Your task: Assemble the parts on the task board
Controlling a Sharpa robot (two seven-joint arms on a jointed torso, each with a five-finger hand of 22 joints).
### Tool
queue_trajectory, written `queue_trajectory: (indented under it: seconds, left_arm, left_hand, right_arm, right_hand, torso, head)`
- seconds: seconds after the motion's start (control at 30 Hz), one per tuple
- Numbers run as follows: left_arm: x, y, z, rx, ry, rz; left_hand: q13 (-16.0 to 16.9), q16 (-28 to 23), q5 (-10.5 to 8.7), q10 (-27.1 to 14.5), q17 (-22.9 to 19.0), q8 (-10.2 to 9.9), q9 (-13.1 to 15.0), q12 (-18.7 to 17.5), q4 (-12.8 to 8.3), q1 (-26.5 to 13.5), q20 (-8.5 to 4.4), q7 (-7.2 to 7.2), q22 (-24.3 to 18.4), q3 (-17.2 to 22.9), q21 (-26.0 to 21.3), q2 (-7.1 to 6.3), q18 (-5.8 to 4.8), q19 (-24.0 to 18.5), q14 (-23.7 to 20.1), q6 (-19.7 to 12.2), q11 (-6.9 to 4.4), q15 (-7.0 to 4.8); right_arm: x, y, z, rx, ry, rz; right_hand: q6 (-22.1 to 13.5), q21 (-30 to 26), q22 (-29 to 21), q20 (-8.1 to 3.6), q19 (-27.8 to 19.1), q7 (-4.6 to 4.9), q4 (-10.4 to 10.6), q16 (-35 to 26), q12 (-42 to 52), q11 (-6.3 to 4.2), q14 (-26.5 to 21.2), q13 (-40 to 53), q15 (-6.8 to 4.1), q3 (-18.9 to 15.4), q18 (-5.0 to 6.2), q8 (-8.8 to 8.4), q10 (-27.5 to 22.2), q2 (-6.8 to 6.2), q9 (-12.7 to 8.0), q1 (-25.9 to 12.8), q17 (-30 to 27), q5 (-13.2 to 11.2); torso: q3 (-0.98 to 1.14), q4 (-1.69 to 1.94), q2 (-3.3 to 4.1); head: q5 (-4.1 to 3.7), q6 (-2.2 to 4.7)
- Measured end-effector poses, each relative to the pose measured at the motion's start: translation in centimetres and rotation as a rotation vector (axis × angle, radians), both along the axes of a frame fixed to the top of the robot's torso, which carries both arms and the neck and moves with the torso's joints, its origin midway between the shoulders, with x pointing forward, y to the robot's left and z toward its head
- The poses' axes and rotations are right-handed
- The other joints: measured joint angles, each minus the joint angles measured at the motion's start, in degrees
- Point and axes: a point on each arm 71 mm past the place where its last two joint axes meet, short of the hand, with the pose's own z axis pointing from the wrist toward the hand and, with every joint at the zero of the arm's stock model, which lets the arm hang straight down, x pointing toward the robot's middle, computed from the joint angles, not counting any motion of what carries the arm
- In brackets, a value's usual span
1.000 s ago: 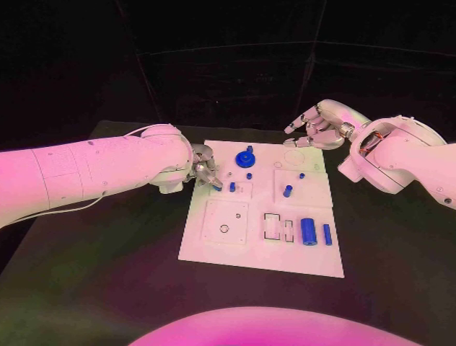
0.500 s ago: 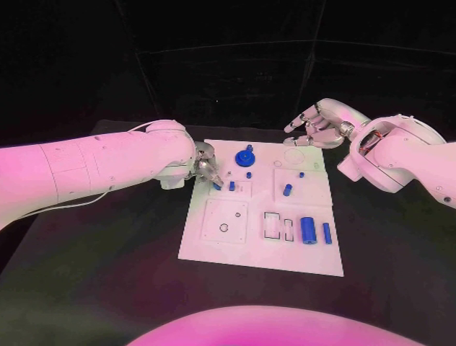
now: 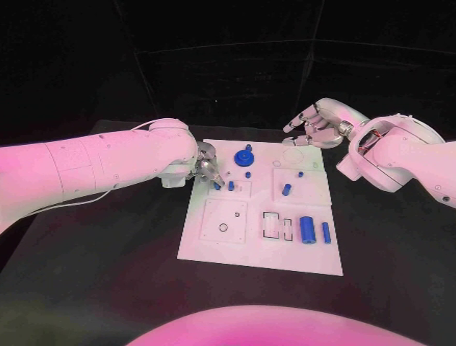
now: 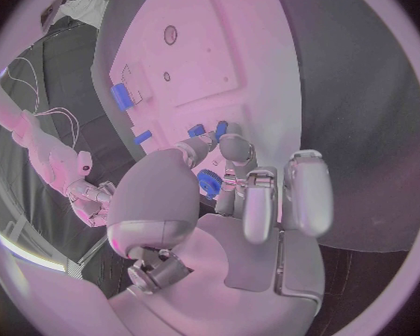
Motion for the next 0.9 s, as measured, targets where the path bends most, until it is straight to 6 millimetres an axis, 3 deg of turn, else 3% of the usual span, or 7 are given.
queue_trajectory:
  seconds: [0.3, 0.53, 0.73, 0.9]
  left_arm:
    - [0.0, -0.1, -0.3, 0.004, 0.013, -0.003]
    - [0.1, 0.2, -0.5, 0.011, 0.018, 0.003]
    - [0.1, 0.6, -0.5, 0.011, 0.014, 0.012]
    - [0.0, 1.2, -0.5, 0.004, 0.001, 0.029]
  left_hand:
    - [0.2, 0.0, 0.02, 0.2, 0.0, 0.2, -0.3, 0.4, 1.0, -1.2, -0.17, -0.07, 0.0, -1.0, 0.0, 0.05, 0.00, 0.2, 0.0, 0.7, -0.22, 0.00]
    - [0.6, 0.0, -0.19, 0.5, 0.0, 0.0, -0.9, 0.7, 4.5, -5.6, -0.18, -0.08, 0.0, -7.8, 0.0, -1.78, 0.00, 0.2, 0.1, 1.5, -0.53, -0.11]
    - [0.8, 0.0, -0.19, 0.5, 0.0, -0.3, -1.6, 0.7, 6.6, -6.0, -0.17, -0.34, 0.0, -13.2, 0.0, -1.80, 0.00, 0.2, 0.2, 1.8, -0.53, -0.20]
    - [1.1, 0.0, -3.48, 0.5, 0.0, -0.7, -2.4, 1.0, 9.4, -6.4, -0.37, -0.37, 0.0, -18.8, 0.2, -2.17, 0.00, 0.4, 0.2, 2.2, -0.53, -0.20]
  right_arm:
    - [0.0, 0.0, 0.0, 0.000, 0.000, 0.000]
    - [0.0, -0.1, 0.0, 0.000, 0.000, -0.001]
    - [0.0, -0.1, 0.0, 0.000, 0.000, -0.002]
    - [0.0, -0.1, 0.0, 0.000, 0.000, -0.002]
  right_hand:
    - [0.0, -0.3, -0.2, 0.00, 0.0, 0.00, 0.0, 0.0, 0.0, 0.00, 0.0, 0.0, 0.00, 0.0, 0.00, 0.00, 0.0, 0.00, 0.0, 0.0, -0.2, 0.0]
    - [0.0, -0.3, -0.3, 0.00, 0.0, 0.00, -0.2, 0.0, -0.2, 0.00, 0.0, -0.1, 0.00, -0.2, 0.00, 0.00, 0.0, 0.00, 0.0, 0.0, -0.3, 0.0]
    - [0.0, -0.3, -0.3, 0.00, 0.0, 0.00, -0.2, 0.0, -0.2, 0.00, 0.0, -0.1, 0.00, -0.2, 0.00, 0.00, 0.0, 0.00, 0.0, 0.0, -0.3, 0.0]
    - [0.0, -0.3, -0.3, 0.00, 0.0, 0.00, -0.2, 0.0, -0.2, 0.00, 0.0, -0.2, 0.00, -0.2, 0.00, 0.00, 0.0, 0.00, 0.0, 0.0, -0.3, 0.0]
  torso:
    - [-0.01, 0.04, 0.00]
    - [-0.04, 0.05, 0.00]
    - [-0.04, 0.08, 0.00]
    - [-0.07, 0.09, -0.01]
  head:
    - [-0.08, -0.01]
    - [-0.15, -0.07]
    - [-0.25, 0.03]
    - [-0.32, 0.18]
